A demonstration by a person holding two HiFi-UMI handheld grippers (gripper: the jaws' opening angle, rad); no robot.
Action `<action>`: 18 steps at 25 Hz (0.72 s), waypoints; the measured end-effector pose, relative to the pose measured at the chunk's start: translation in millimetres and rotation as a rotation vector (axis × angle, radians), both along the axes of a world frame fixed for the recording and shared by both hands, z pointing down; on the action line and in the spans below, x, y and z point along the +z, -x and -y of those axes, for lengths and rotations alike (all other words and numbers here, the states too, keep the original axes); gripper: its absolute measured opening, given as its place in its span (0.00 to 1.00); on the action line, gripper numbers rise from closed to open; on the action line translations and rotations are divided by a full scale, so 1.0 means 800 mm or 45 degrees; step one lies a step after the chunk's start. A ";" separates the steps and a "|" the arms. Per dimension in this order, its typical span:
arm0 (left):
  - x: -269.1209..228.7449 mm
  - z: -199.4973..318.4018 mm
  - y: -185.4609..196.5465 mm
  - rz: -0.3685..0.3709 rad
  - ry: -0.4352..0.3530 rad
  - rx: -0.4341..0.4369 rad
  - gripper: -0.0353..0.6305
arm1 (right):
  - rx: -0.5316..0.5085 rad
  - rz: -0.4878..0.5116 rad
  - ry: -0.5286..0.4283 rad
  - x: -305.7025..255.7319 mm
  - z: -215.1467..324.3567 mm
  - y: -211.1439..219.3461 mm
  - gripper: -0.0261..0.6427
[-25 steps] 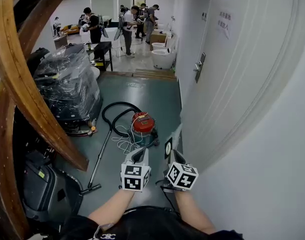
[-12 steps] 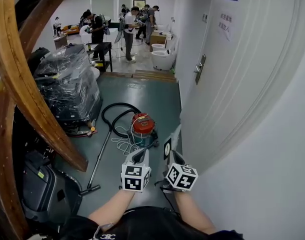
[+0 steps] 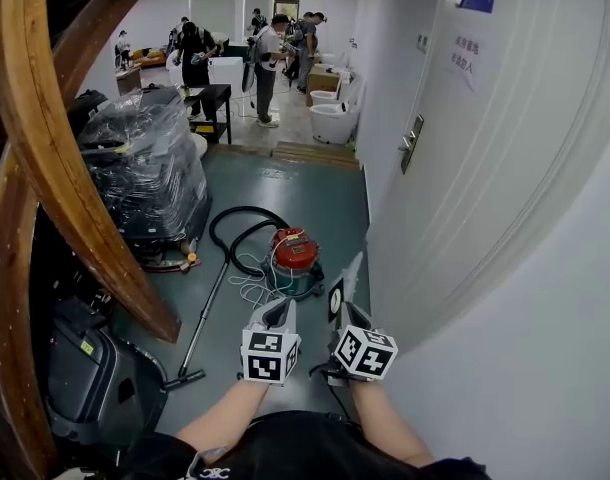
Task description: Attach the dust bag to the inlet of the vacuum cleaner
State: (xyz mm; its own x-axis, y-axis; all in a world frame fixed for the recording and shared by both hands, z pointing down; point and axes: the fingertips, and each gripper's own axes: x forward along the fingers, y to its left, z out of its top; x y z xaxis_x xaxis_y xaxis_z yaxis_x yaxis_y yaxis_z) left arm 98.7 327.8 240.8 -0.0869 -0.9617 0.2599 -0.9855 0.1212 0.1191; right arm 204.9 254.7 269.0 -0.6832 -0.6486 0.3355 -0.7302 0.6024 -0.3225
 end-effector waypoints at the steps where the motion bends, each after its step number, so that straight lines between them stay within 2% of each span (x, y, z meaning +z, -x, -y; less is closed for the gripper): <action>1: 0.002 -0.004 0.004 -0.003 0.000 0.002 0.05 | 0.003 -0.010 0.000 0.003 -0.003 0.003 0.06; 10: 0.043 -0.036 0.043 -0.043 0.051 0.004 0.05 | 0.024 -0.037 0.018 0.025 -0.018 0.034 0.06; 14: 0.042 -0.034 0.061 -0.040 0.039 -0.010 0.05 | 0.014 -0.021 0.035 0.030 -0.010 0.050 0.06; 18: 0.044 -0.021 0.085 -0.025 0.039 -0.023 0.05 | 0.030 -0.036 -0.003 0.030 0.010 0.069 0.06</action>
State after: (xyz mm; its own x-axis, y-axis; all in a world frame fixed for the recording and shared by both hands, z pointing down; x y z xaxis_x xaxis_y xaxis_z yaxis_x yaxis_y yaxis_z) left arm 30.6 344.6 276.0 -0.0985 -0.9516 0.2911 -0.9806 0.1426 0.1344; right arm 149.8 247.1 292.8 -0.6578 -0.6653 0.3531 -0.7531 0.5854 -0.3001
